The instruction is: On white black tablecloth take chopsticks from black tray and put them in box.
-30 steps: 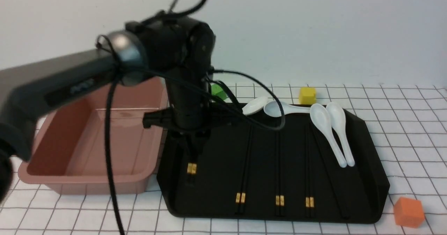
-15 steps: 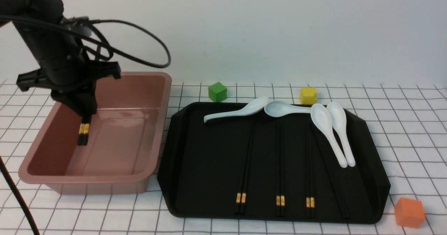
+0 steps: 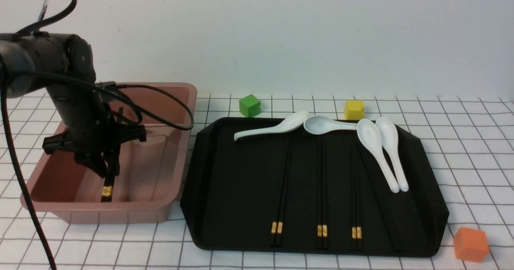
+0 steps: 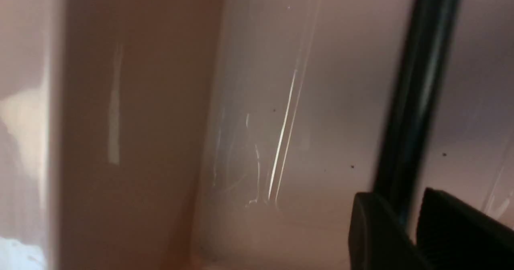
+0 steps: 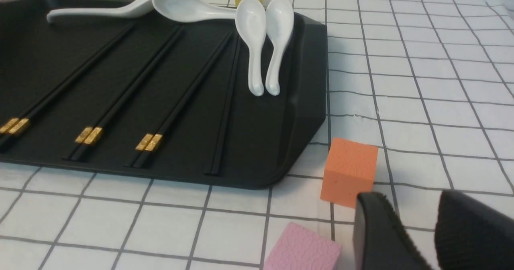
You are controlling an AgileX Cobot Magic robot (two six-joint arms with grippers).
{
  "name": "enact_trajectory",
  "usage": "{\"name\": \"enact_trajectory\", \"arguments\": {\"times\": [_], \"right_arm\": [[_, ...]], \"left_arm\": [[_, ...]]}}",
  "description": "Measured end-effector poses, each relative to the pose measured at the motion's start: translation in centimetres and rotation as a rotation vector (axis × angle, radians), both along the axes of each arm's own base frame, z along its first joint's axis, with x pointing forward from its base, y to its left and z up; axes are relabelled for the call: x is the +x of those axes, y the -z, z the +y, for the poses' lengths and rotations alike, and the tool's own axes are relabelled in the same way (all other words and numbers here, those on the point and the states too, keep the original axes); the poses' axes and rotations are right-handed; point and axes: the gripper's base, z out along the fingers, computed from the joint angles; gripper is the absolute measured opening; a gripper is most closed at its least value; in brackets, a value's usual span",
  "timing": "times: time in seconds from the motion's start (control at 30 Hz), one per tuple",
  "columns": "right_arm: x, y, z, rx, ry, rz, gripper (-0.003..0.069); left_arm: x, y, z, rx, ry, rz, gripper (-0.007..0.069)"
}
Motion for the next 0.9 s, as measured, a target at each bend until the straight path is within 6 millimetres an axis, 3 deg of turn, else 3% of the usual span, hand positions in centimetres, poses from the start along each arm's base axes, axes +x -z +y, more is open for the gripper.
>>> {"name": "enact_trajectory", "arguments": {"times": [0.1, 0.2, 0.27, 0.3, 0.37, 0.43, 0.5, 0.6, 0.67, 0.77, 0.8, 0.83, 0.9], "right_arm": [[0.0, 0.0, 0.0, 0.0, 0.0, 0.0, 0.024], [0.0, 0.0, 0.0, 0.0, 0.0, 0.0, 0.024], [0.0, 0.0, 0.0, 0.0, 0.0, 0.0, 0.024], [0.0, 0.0, 0.0, 0.0, 0.0, 0.0, 0.024], [0.0, 0.0, 0.0, 0.0, 0.0, 0.0, 0.024], [0.0, 0.0, 0.0, 0.0, 0.0, 0.0, 0.024], [0.0, 0.0, 0.0, 0.0, 0.0, 0.0, 0.024], [0.0, 0.0, 0.0, 0.0, 0.0, 0.0, 0.024], [0.0, 0.0, 0.0, 0.0, 0.0, 0.0, 0.024], [0.0, 0.0, 0.0, 0.0, 0.0, 0.0, 0.024], [0.0, 0.0, 0.0, 0.0, 0.0, 0.0, 0.024], [0.0, 0.0, 0.0, 0.0, 0.0, 0.0, 0.024], [0.0, 0.0, 0.0, 0.0, 0.0, 0.0, 0.024]], "left_arm": [[-0.2, -0.5, 0.0, 0.001, -0.004, 0.001, 0.0255], [-0.8, -2.2, 0.2, 0.015, 0.001, -0.025, 0.0249], [-1.5, -4.2, 0.3, 0.021, 0.002, -0.058, 0.0196], [-1.5, -4.2, 0.3, 0.021, 0.002, -0.058, 0.0189], [-3.0, -7.4, 0.4, 0.02, 0.001, -0.102, 0.0072], [-3.9, -9.0, 0.5, 0.019, 0.0, -0.12, 0.0029], [-6.3, -12.1, 0.6, 0.013, -0.002, -0.186, -0.0013], [-8.7, -13.9, 0.7, 0.003, -0.001, -0.244, -0.0013], [-13.2, -15.4, 0.8, -0.017, -0.003, -0.33, -0.0013], [-16.6, -15.6, 0.8, -0.048, -0.007, -0.407, -0.0013], [-19.3, -15.7, 0.7, -0.081, -0.012, -0.478, -0.0013], [-20.3, -15.1, 0.7, -0.094, -0.016, -0.497, -0.0013], [-24.2, -14.2, 0.6, -0.154, -0.032, -0.618, -0.0013]]}}
